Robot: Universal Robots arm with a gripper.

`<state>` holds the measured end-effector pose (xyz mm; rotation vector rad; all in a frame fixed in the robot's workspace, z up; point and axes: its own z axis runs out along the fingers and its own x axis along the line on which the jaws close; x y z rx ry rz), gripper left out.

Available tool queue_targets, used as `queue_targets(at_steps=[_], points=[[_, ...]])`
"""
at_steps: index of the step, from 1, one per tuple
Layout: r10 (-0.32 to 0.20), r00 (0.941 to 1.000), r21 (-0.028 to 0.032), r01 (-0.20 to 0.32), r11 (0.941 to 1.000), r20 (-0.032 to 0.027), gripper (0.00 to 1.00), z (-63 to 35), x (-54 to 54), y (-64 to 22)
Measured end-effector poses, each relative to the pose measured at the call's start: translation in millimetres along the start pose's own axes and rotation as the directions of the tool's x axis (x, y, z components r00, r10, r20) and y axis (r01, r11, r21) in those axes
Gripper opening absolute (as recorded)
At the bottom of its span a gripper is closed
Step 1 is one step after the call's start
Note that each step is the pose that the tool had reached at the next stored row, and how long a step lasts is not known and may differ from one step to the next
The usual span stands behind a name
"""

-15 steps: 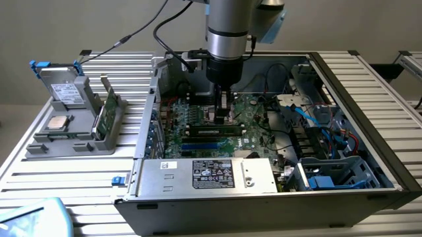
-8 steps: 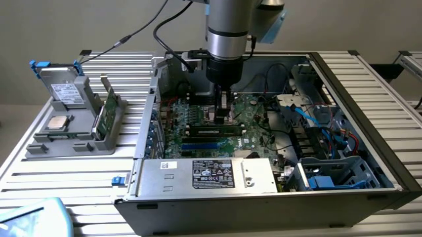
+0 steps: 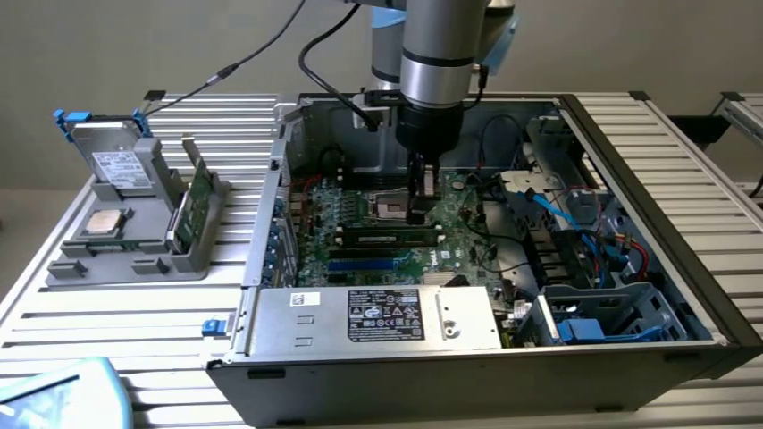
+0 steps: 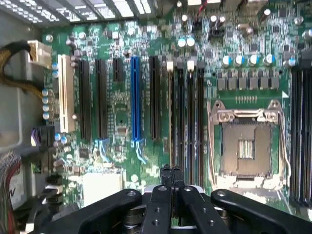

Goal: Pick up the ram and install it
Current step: 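Press down the ram until it locks into place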

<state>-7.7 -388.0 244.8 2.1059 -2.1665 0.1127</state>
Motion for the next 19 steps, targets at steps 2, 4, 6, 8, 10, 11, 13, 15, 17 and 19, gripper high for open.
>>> queue_targets(at_steps=[2,4,6,8,10,11,13,15,17,19], points=[[0.000,1.0000,0.0000,0.000,1.0000,-0.0001,0.11,-0.1,0.0,-1.5],[0.000,1.0000,0.0000,0.000,1.0000,0.0001,0.11,0.9,-0.3,-1.6],[0.000,1.0000,0.0000,0.000,1.0000,-0.0001,0.11,4.1,-0.8,-1.7],[0.000,1.0000,0.0000,0.000,1.0000,-0.0001,0.11,7.6,-1.4,-1.8],[0.000,1.0000,0.0000,0.000,1.0000,-0.0001,0.11,11.0,-2.1,-1.9],[0.000,1.0000,0.0000,0.000,1.0000,0.0000,0.11,12.8,-2.4,-1.9],[0.000,1.0000,0.0000,0.000,1.0000,0.0000,0.11,16.0,-3.0,-2.0],[0.000,1.0000,-0.0003,0.000,1.0000,-0.0014,0.11,18.6,-3.3,-2.1],[0.000,1.0000,-0.0005,0.000,1.0000,-0.0013,0.11,21.0,-3.7,-2.1],[0.000,1.0000,-0.0002,0.000,1.0000,-0.0004,0.11,21.4,-3.9,-2.1]])
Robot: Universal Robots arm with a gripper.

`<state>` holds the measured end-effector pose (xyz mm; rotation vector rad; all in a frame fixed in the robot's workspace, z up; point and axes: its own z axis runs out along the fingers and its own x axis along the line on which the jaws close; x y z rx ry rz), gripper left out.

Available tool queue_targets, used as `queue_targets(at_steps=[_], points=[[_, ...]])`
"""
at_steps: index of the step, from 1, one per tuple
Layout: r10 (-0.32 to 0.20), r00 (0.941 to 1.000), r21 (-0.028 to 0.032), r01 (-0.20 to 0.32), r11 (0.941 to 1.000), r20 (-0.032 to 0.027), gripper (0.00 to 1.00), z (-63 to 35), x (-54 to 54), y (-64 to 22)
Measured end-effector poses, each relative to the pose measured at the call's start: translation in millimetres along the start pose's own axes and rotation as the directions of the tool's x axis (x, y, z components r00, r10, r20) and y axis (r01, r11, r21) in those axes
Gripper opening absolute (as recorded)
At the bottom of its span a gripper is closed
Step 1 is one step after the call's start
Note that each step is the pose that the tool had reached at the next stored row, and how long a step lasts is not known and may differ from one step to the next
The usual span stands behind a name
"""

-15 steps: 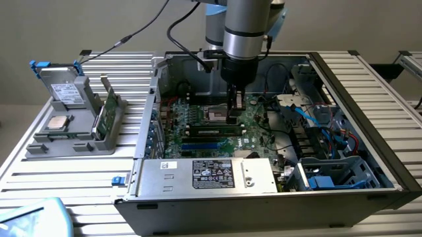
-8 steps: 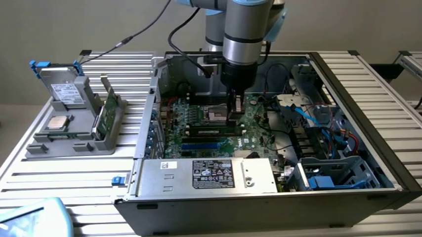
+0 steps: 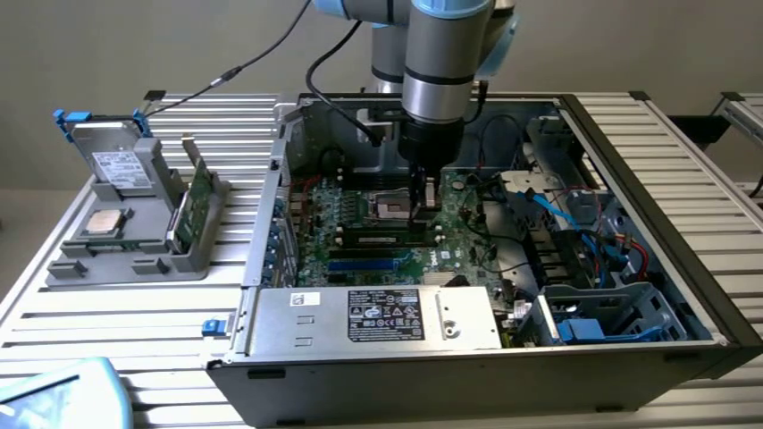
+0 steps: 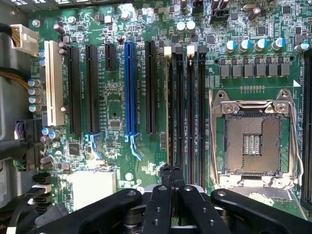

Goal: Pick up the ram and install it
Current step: 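Press down the ram until it locks into place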

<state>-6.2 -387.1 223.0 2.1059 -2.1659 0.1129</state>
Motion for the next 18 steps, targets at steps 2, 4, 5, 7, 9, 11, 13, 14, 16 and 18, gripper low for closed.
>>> queue_targets(at_steps=[2,4,5,7,9,11,13,14,16,18], points=[[0.000,1.0000,0.0007,0.000,1.0000,0.0017,0.11,-2.6,0.1,0.1],[0.000,1.0000,0.0004,0.000,1.0000,0.0008,0.11,-10.6,1.3,1.4],[0.000,1.0000,0.0002,0.000,1.0000,0.0004,0.11,-12.7,1.9,3.4],[0.000,1.0000,0.0013,0.000,1.0000,0.0006,0.11,-13.0,2.0,8.8],[0.000,1.0000,0.0031,0.000,1.0000,0.0003,0.11,-12.9,2.3,15.3],[0.001,1.0000,0.0050,-0.001,1.0000,0.0002,0.11,-12.7,2.5,22.3],[0.001,1.0000,0.0064,-0.001,1.0000,-0.0001,0.11,-12.4,2.7,29.4],[0.001,1.0000,0.0070,-0.001,1.0000,-0.0004,0.11,-12.3,2.7,32.9],[0.001,1.0000,0.0082,-0.001,1.0000,-0.0009,0.11,-12.1,2.9,40.0],[0.001,1.0000,0.0099,-0.001,0.9999,-0.0011,0.11,-11.7,3.1,46.8]])
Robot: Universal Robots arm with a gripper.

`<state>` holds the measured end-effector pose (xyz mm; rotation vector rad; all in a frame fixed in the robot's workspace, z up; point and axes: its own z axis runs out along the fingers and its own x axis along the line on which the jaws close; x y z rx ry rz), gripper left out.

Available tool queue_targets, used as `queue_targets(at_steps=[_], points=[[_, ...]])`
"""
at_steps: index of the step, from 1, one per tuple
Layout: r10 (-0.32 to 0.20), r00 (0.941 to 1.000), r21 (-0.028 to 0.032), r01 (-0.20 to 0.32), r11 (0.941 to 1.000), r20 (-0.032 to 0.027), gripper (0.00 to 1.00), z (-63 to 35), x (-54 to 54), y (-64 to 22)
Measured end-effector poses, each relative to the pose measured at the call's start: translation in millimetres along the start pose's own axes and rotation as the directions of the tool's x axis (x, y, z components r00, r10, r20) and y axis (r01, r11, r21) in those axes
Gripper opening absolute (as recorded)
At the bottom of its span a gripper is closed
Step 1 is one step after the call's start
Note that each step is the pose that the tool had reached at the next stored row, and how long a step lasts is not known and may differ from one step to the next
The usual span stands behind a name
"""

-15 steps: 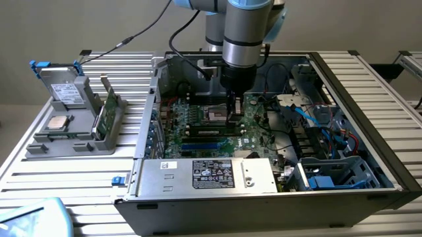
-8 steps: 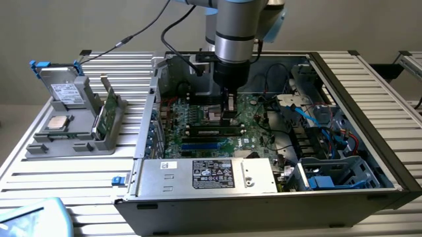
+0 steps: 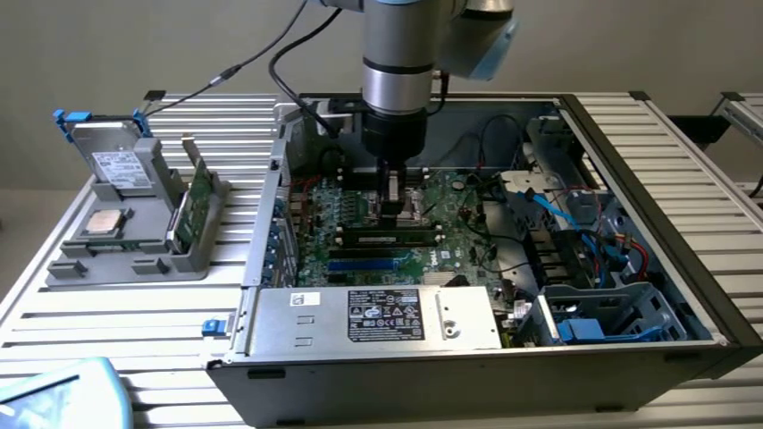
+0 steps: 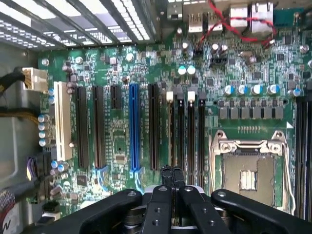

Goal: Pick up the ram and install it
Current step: 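Press down the ram until it locks into place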

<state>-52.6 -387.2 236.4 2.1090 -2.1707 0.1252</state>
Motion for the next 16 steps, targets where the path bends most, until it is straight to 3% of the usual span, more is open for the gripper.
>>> queue_targets(at_steps=[9,16], points=[[0.000,1.0000,0.0000,0.000,1.0000,-0.0013,0.11,11.5,-1.4,1.6],[0.000,1.0000,0.0004,0.000,1.0000,-0.0002,0.11,12.5,-1.9,1.3]])
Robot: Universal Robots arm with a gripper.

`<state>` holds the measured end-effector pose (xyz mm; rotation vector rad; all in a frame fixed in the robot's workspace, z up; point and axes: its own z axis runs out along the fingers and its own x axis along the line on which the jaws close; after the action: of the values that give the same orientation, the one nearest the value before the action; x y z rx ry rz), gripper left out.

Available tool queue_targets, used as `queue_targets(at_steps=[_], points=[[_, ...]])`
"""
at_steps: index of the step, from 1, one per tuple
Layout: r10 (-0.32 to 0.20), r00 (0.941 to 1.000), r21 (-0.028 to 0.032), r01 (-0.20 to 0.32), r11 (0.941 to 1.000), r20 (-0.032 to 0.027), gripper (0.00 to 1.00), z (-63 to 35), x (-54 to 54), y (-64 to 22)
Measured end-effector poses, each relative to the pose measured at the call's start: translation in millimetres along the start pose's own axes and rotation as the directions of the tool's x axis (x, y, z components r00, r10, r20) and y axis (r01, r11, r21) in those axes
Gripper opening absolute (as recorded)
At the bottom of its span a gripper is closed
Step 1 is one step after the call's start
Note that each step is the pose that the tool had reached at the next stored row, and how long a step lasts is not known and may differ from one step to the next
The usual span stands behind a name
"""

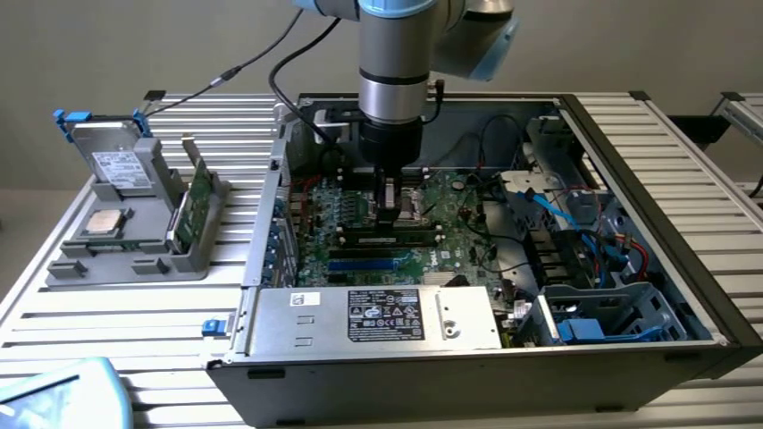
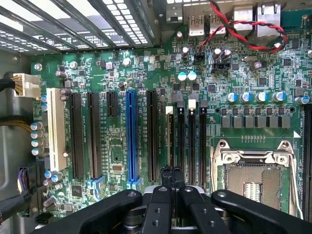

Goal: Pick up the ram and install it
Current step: 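Press down the ram until it locks into place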

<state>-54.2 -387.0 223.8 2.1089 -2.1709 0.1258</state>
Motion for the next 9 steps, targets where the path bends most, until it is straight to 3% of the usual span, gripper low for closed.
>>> queue_targets(at_steps=[2,6,9], points=[[0.000,1.0000,-0.0011,0.000,1.0000,0.0015,0.11,-1.3,-0.1,-3.0],[-0.002,1.0000,-0.0110,0.002,0.9999,0.0000,0.11,-6.8,0.6,-13.8],[-0.003,1.0000,-0.0171,0.003,0.9999,-0.0003,0.11,-10.1,1.2,-16.2]])
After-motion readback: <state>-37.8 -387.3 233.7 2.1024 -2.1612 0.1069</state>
